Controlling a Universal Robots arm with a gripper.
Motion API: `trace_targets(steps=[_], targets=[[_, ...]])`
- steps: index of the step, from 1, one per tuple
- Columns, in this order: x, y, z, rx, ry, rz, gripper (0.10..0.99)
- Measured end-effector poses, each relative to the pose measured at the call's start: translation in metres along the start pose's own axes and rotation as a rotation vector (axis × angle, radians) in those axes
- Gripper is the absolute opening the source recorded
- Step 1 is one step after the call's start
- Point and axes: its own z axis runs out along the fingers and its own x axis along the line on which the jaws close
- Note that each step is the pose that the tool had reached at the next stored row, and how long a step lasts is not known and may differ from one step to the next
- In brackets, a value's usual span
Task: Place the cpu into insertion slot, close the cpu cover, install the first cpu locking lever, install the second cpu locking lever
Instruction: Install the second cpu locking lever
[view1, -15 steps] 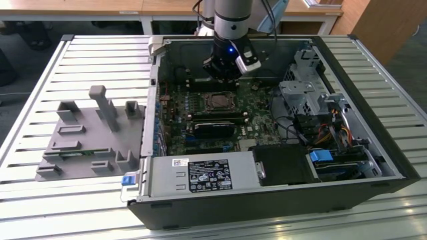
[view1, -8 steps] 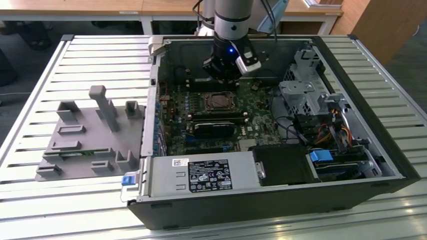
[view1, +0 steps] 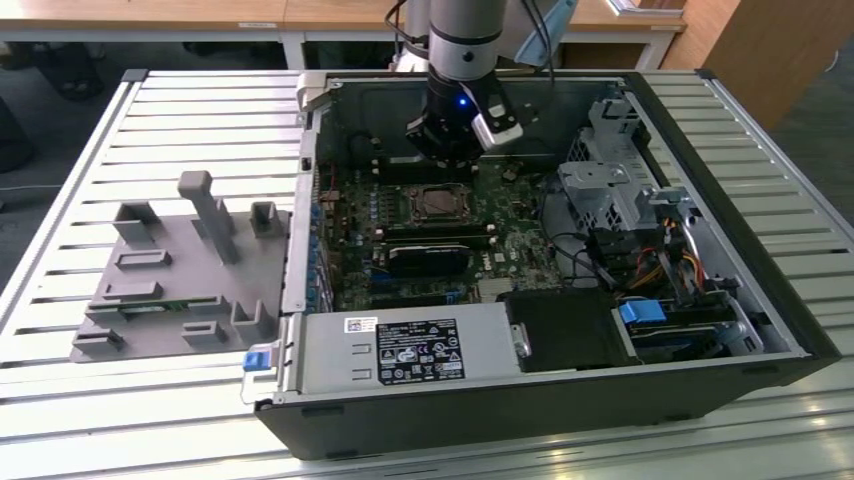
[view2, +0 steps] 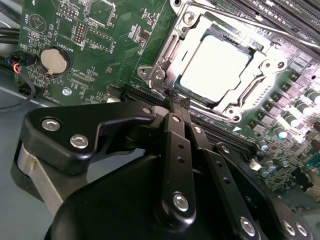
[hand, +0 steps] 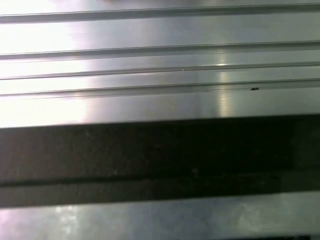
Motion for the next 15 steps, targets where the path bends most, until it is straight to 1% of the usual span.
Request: trace_targets(steps=[6,13,15], targets=[[-0.0001,-0.0018,-0.0001,0.0,0.0,0.0,0.106],[-0.0005,-0.006,-0.0003,0.0,0.0,0.0,0.106],[-0.0004,-0.0062,-0.0018,0.0,0.0001,0.0,0.106]])
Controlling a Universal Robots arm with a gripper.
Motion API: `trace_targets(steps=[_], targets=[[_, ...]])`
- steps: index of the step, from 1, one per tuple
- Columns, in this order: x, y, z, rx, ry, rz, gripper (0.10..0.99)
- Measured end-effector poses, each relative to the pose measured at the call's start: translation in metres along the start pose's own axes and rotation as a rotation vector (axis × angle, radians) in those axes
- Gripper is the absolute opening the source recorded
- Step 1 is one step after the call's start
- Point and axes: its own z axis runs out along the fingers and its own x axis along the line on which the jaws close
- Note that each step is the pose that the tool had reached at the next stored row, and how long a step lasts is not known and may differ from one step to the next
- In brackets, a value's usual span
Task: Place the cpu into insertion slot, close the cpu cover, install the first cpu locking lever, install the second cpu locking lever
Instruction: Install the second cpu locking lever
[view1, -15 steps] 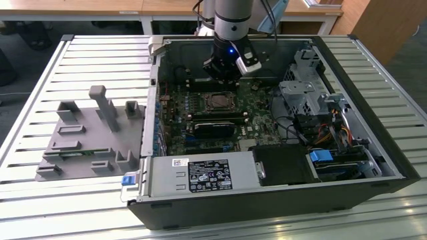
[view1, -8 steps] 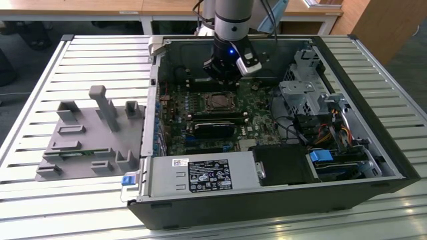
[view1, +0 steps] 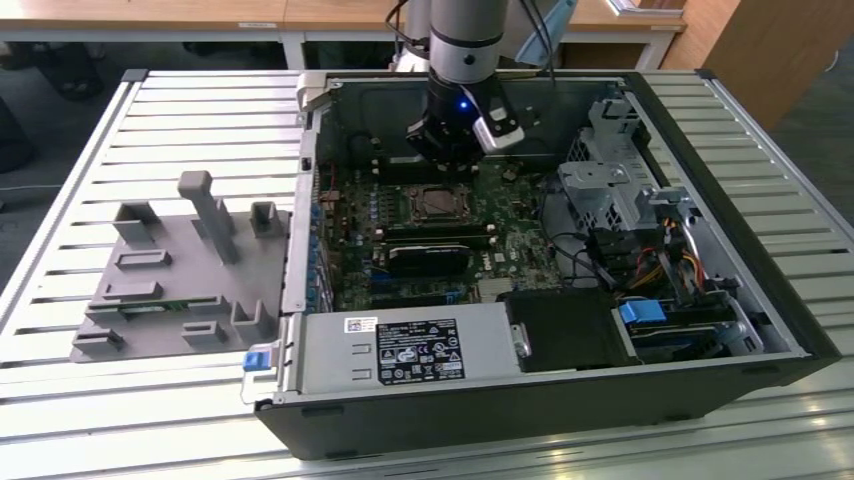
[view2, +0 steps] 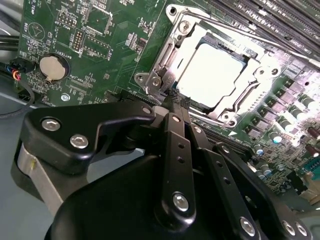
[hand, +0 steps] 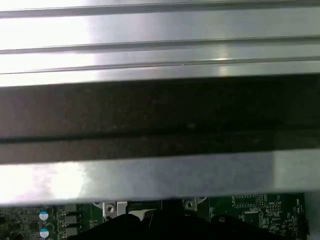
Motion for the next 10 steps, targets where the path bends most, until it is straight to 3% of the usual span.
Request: trace_targets(steps=[5,10], targets=[[-0.0003,0.0004,-0.0128,0.0,0.0,0.0,0.106],[-0.0009,-0.008,-0.0139,0.0,-0.0001,0.0,0.106]])
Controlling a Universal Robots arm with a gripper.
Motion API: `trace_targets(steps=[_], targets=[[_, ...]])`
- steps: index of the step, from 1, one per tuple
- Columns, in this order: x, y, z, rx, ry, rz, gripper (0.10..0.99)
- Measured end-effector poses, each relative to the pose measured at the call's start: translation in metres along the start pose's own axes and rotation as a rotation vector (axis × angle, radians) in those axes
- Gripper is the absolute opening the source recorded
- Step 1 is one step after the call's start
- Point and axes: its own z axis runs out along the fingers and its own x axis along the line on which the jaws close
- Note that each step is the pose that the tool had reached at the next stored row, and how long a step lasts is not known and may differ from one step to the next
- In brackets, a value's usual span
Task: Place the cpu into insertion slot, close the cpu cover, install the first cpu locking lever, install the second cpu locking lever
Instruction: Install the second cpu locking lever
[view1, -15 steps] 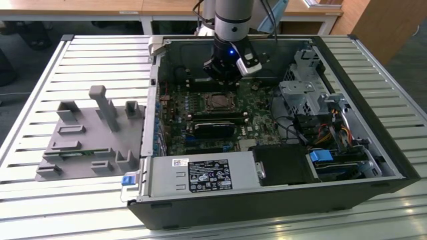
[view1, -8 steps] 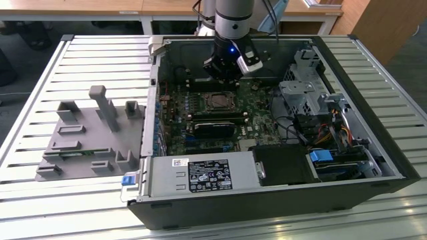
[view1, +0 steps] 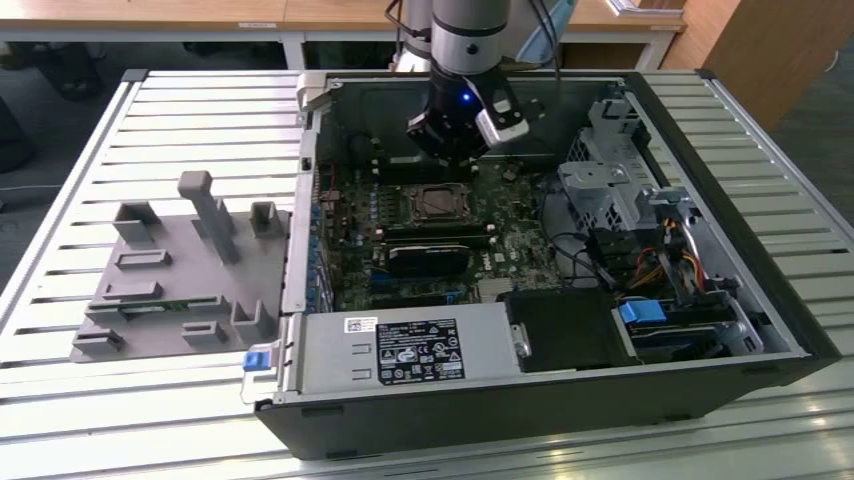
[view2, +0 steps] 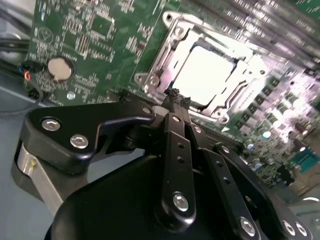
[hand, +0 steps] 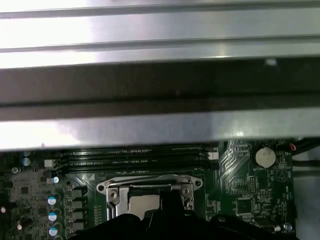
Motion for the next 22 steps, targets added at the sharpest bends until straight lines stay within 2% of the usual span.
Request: trace_targets(steps=[5,8,12,16,18,22], targets=[[-0.0011,-0.015,-0.0005,-0.001,0.0007,0.0,0.106],[-0.0015,-0.0213,-0.0008,-0.003,0.0041,0.0,0.106],[-0.0022,-0.0302,-0.001,-0.006,0.0046,0.0,0.106],[-0.0026,-0.0366,-0.0011,-0.014,0.0052,0.0,0.106],[-0.0028,-0.0393,-0.0012,-0.021,0.0061,0.001,0.106],[-0.0031,-0.0429,-0.0014,-0.023,0.0069,0.001,0.106]])
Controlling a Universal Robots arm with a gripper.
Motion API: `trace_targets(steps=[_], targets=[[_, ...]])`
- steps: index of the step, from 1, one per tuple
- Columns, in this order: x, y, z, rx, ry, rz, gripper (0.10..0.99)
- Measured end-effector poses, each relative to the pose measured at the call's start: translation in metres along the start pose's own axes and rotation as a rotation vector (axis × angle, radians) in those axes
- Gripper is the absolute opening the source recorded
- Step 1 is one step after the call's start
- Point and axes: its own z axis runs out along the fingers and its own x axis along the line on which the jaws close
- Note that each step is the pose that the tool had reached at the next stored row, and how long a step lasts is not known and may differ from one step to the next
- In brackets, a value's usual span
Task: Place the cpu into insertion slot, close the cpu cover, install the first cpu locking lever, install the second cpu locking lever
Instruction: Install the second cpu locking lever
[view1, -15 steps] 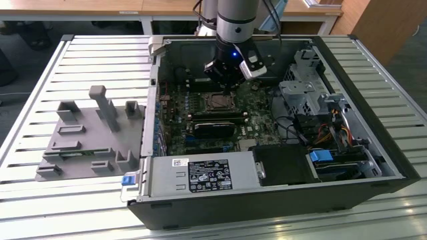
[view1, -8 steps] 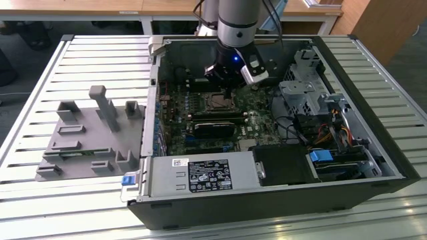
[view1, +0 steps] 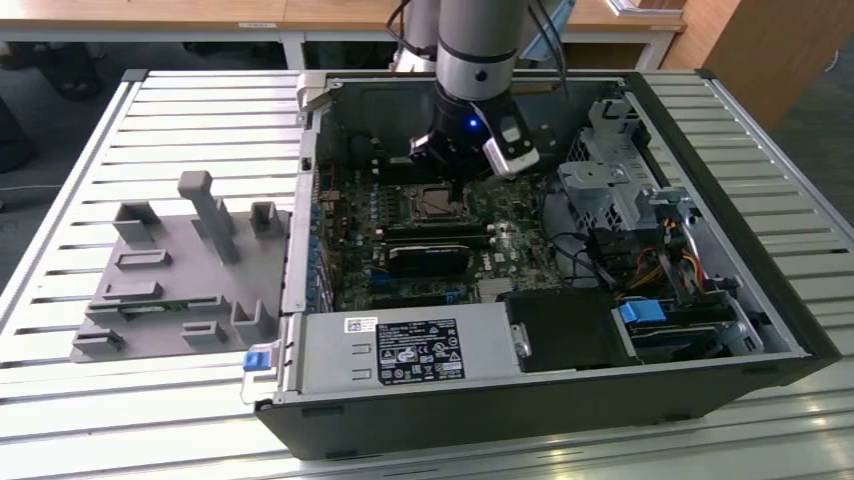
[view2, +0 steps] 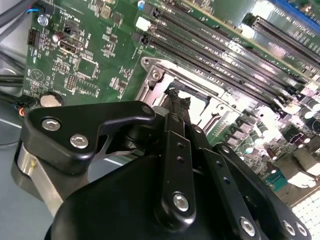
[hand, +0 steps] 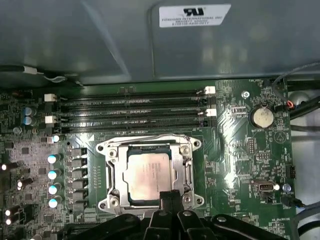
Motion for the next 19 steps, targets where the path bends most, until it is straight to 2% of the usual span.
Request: trace_targets(steps=[15,19], targets=[[-0.0011,-0.0165,-0.0009,0.0,0.0003,0.0,0.106],[0.0043,-0.0184,-0.0011,-0.003,0.0006,0.0,0.106]])
